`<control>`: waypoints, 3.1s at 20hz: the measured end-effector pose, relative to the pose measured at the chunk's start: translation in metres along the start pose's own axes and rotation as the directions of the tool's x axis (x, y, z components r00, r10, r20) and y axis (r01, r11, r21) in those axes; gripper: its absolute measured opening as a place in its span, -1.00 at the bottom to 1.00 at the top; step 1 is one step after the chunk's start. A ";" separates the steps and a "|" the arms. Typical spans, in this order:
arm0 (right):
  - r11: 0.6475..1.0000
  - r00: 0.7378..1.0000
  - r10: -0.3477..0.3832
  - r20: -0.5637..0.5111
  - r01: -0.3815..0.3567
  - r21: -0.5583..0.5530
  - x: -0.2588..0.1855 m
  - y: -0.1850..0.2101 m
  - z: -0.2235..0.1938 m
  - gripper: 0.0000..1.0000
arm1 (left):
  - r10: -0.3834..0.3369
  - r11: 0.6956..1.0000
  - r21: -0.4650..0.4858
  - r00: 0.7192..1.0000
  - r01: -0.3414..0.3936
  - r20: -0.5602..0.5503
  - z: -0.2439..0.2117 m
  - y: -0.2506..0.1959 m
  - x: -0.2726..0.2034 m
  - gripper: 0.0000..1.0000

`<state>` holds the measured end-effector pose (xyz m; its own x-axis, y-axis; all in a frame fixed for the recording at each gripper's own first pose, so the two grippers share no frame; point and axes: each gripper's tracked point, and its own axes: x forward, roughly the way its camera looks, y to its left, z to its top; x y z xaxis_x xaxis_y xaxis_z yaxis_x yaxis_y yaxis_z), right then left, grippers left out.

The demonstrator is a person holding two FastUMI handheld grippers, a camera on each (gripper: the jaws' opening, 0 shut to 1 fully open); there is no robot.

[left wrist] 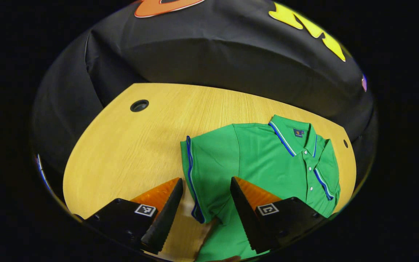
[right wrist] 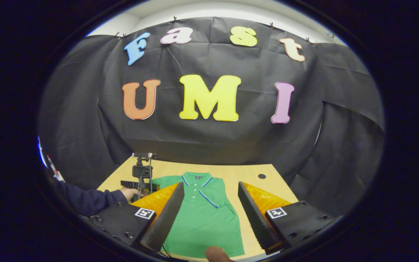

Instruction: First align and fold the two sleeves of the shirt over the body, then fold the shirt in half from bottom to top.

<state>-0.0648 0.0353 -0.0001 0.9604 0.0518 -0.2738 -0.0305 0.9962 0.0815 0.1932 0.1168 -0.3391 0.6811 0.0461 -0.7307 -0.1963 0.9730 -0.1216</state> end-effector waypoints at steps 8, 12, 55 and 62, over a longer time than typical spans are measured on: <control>1.000 0.998 -0.002 -0.056 0.004 0.029 0.014 -0.007 -0.013 0.90 | 0.063 0.998 -0.020 0.996 -0.064 -0.057 -0.004 0.026 0.010 0.10; 0.999 0.997 -0.004 -0.077 0.008 0.044 0.020 -0.008 -0.019 0.90 | 0.013 1.000 -0.024 0.997 -0.015 -0.082 -0.008 0.012 0.015 -0.29; 0.985 0.980 -0.123 -0.155 0.140 0.105 0.018 -0.039 -0.082 0.91 | -0.220 0.722 0.674 0.976 0.160 0.005 -0.020 -0.098 -0.044 0.55; 0.995 0.981 -0.053 -0.187 0.067 0.069 0.060 -0.050 -0.089 0.92 | -0.167 0.849 0.524 0.978 0.076 0.128 -0.008 -0.043 -0.133 0.93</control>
<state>-0.0308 -0.0055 -0.1063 0.8921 0.0108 -0.4517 0.0533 0.9902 0.1291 0.1050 0.0666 -0.2419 0.7892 -0.0883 -0.6078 0.2546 0.9476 0.1929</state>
